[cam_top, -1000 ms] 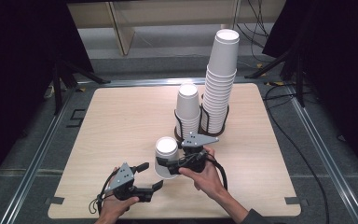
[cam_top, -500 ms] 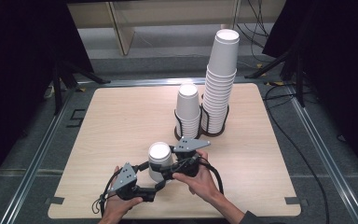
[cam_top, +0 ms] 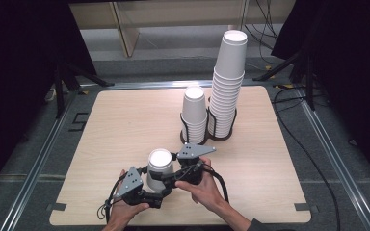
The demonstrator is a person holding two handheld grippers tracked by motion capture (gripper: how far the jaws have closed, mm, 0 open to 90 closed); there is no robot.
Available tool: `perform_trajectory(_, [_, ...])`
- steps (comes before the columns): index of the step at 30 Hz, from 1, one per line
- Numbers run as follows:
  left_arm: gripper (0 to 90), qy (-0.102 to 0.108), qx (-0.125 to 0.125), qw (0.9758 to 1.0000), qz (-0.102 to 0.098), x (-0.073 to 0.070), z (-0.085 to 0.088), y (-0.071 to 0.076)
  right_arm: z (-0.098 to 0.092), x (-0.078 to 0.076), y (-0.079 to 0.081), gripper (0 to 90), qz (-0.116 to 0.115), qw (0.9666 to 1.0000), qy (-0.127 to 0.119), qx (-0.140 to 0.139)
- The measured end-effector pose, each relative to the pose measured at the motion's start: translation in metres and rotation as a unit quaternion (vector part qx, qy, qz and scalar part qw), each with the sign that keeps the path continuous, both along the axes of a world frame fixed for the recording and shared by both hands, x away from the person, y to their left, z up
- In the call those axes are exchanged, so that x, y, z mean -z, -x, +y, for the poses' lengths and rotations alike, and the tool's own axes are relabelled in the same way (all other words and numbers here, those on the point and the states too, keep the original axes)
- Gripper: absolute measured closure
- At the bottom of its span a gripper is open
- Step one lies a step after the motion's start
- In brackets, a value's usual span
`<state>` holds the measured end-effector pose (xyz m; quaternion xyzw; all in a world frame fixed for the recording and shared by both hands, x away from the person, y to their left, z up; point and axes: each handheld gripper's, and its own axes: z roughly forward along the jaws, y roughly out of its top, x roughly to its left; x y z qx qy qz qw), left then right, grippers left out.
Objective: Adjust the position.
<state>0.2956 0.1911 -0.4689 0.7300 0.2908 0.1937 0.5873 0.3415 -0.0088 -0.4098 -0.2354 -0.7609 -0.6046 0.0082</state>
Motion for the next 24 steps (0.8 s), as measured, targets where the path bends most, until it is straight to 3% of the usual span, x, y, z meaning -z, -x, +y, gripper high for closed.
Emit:
perform_trajectory(1, [0.0, 0.016, 0.004, 0.9999, -0.003, 0.002, -0.003, -0.001, 0.0, 0.0, 0.0, 21.6, -0.004, 1.0, -0.001, 0.0])
perform_trajectory(3, [0.0, 0.003, 0.0, 1.0, 0.001, 0.001, -0.002, 0.0, 0.0, -0.001, 0.0, 21.6, -0.011, 0.9999, -0.002, -0.004])
perform_trajectory(4, [0.0, 0.019, 0.004, 0.9998, -0.004, 0.002, -0.003, -0.001, -0.001, -0.002, 0.0, 21.6, -0.008, 1.0, -0.002, -0.003])
perform_trajectory(8, [1.0, 0.006, 0.001, 1.0, -0.001, -0.001, -0.001, 0.0, -0.002, -0.002, -0.001, 21.5, -0.021, 0.9997, -0.008, 0.0])
perform_trajectory(9, [1.5, 0.013, 0.002, 0.9999, -0.006, 0.0, -0.001, -0.001, -0.002, -0.002, 0.0, 21.4, -0.007, 0.9999, -0.011, -0.005])
perform_trajectory(10, [2.0, 0.017, 0.004, 0.9998, -0.011, -0.001, -0.001, -0.001, -0.003, -0.002, -0.002, 21.3, -0.022, 0.9997, -0.01, -0.002])
perform_trajectory(12, [3.0, 0.001, 0.002, 1.0, -0.008, -0.003, 0.001, 0.001, -0.004, -0.003, -0.001, 21.0, -0.005, 0.9999, -0.015, -0.005])
perform_trajectory(13, [3.6, 0.01, 0.007, 0.9998, -0.014, -0.003, 0.0, -0.001, -0.005, -0.004, -0.001, 20.7, 0.011, 0.9999, -0.012, -0.002])
perform_trajectory(15, [4.5, -0.011, 0.007, 0.9999, -0.01, -0.006, 0.002, 0.0, -0.006, -0.003, -0.003, 20.2, 0.004, 0.9998, -0.022, -0.001])
perform_trajectory(16, [5.1, -0.013, 0.009, 0.9998, -0.009, -0.006, 0.002, 0.0, -0.006, -0.004, -0.003, 19.9, 0.008, 0.9998, -0.017, -0.006])
perform_trajectory(17, [5.5, -0.016, 0.012, 0.9998, -0.009, -0.007, 0.002, 0.0, -0.007, -0.004, -0.006, 19.7, -0.004, 0.9999, -0.014, -0.007])
perform_trajectory(19, [6.1, -0.019, 0.02, 0.9995, -0.013, -0.008, 0.002, -0.001, -0.008, -0.006, -0.005, 19.2, 0.018, 0.9997, -0.01, -0.009])
perform_trajectory(20, [6.3, -0.026, 0.024, 0.9993, -0.01, -0.008, 0.002, -0.002, -0.009, -0.006, -0.008, 18.6, 0.004, 0.9998, -0.005, -0.019])
perform_trajectory(21, [6.4, -0.045, 0.029, 0.9985, -0.01, -0.009, 0.004, -0.002, -0.01, -0.008, -0.008, 17.4, 0.017, 0.9995, -0.004, -0.028])
perform_trajectory(22, [6.6, -0.049, 0.034, 0.9982, -0.014, -0.008, 0.003, -0.002, -0.012, -0.01, -0.009, 16.1, 0.015, 0.9994, 0.005, -0.029])
perform_trajectory(24, [7.0, -0.084, 0.038, 0.9956, -0.02, -0.01, 0.004, -0.002, -0.016, -0.015, -0.011, 16.3, 0.021, 0.9986, 0.016, -0.046])
